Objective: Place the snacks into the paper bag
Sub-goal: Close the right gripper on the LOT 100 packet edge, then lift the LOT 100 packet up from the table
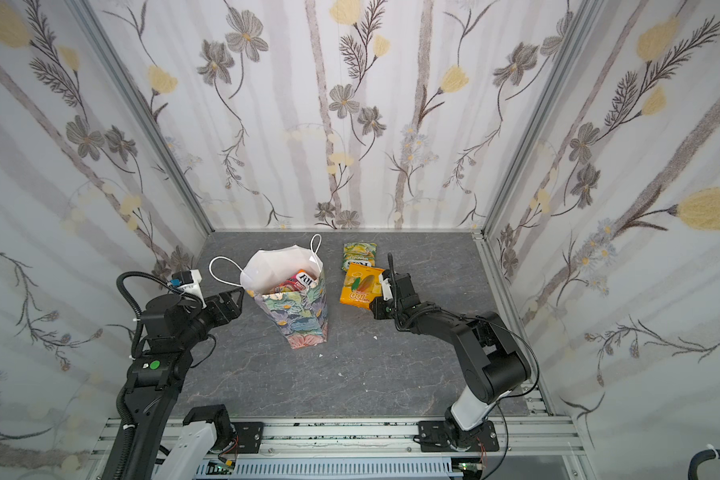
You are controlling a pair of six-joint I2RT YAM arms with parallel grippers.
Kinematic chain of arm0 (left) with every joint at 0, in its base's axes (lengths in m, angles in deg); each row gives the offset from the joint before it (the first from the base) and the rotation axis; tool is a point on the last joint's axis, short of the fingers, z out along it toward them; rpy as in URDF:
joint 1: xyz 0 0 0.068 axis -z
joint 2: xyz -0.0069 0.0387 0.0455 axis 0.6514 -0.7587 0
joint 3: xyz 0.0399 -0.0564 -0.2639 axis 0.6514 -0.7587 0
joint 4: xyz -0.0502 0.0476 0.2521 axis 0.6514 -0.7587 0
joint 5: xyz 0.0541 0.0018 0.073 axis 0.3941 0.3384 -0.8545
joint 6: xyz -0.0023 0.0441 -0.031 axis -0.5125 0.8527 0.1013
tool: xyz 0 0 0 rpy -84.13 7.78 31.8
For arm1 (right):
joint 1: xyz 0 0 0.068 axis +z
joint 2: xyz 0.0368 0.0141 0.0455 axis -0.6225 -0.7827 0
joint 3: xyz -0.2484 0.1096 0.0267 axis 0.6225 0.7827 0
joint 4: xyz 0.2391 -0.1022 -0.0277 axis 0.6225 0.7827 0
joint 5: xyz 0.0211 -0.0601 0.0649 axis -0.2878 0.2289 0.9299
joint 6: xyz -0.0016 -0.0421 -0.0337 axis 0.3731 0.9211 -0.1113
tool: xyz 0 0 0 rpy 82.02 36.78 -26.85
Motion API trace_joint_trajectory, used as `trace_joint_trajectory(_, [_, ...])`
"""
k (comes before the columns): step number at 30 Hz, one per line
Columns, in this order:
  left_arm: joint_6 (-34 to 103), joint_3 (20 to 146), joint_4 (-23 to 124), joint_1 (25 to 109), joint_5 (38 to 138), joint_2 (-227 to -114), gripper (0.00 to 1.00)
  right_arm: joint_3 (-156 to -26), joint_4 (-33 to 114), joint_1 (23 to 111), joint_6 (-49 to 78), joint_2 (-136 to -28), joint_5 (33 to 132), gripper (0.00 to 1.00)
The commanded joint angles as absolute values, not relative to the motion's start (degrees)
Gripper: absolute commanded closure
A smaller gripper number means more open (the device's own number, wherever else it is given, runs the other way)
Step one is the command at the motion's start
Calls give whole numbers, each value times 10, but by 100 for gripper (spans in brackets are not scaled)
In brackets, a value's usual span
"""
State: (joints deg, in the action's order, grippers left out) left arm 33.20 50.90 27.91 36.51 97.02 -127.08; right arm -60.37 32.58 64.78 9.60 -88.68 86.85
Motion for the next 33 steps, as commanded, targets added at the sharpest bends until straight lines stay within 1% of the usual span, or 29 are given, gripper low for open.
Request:
trace_joint_trajectory(1, [333,508,302,365,974,-1269,14,-607,301,648,83,-886,868,99])
trace_joint_trajectory(2, [333,508,302,364,972,-1269,14,-607,301,649,83,-884,871,100])
trace_joint_trajectory(7, [332,507,303,364,972,-1267,14,-603,309,649,84,-860,878,100])
trace_joint_trajectory(18, [333,507,303,364,972,-1262,14,-591,326,650,97,-752,896,100])
trace_joint_trajectory(26, [333,507,303,364,975,-1265,14,-646,402,651,116,-696,898,100])
trace_joint_trajectory(33, [334,507,303,365,976,-1264,14,-692,452,666,133,-648,878,100])
